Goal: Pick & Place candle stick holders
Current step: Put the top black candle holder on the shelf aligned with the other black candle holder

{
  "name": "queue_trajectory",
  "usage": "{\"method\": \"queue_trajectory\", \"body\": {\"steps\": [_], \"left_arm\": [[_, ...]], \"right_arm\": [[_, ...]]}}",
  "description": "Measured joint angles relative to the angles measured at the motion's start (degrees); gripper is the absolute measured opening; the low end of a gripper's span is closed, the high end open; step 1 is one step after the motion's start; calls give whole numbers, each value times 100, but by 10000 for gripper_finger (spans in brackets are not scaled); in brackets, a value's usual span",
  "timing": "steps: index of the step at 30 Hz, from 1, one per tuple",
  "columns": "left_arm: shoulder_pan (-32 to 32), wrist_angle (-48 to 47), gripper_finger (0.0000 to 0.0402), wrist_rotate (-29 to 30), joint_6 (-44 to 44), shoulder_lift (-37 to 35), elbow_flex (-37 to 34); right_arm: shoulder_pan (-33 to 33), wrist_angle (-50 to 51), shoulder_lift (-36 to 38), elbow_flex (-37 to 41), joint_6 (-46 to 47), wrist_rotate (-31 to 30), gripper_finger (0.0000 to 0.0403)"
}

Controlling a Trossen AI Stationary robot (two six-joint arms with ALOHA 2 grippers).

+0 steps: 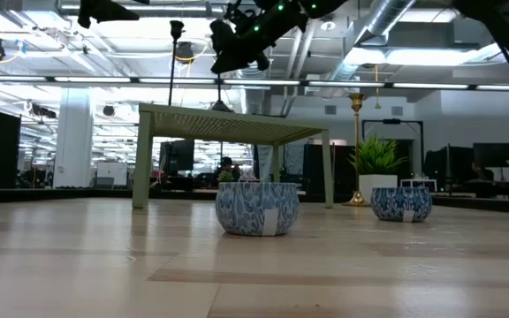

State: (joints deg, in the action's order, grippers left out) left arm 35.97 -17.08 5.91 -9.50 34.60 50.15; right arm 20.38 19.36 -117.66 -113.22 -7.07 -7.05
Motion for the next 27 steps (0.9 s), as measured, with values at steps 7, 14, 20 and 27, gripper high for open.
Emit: {"method": "queue_trajectory", "body": {"steps": [7, 14, 20, 27], "left_arm": [[0, 0, 250, 0, 0, 2, 0], [-1, 0, 250, -2, 0, 2, 0], [-1, -1, 250, 0, 0, 2, 0], [-1, 0, 250, -2, -1, 2, 0]], "right_arm": [[92, -15, 13, -1, -103, -11, 0], [130, 106, -160, 10, -101, 103, 0], [125, 34, -239, 5, -101, 138, 0], [129, 30, -241, 5, -83, 289, 0]]}}
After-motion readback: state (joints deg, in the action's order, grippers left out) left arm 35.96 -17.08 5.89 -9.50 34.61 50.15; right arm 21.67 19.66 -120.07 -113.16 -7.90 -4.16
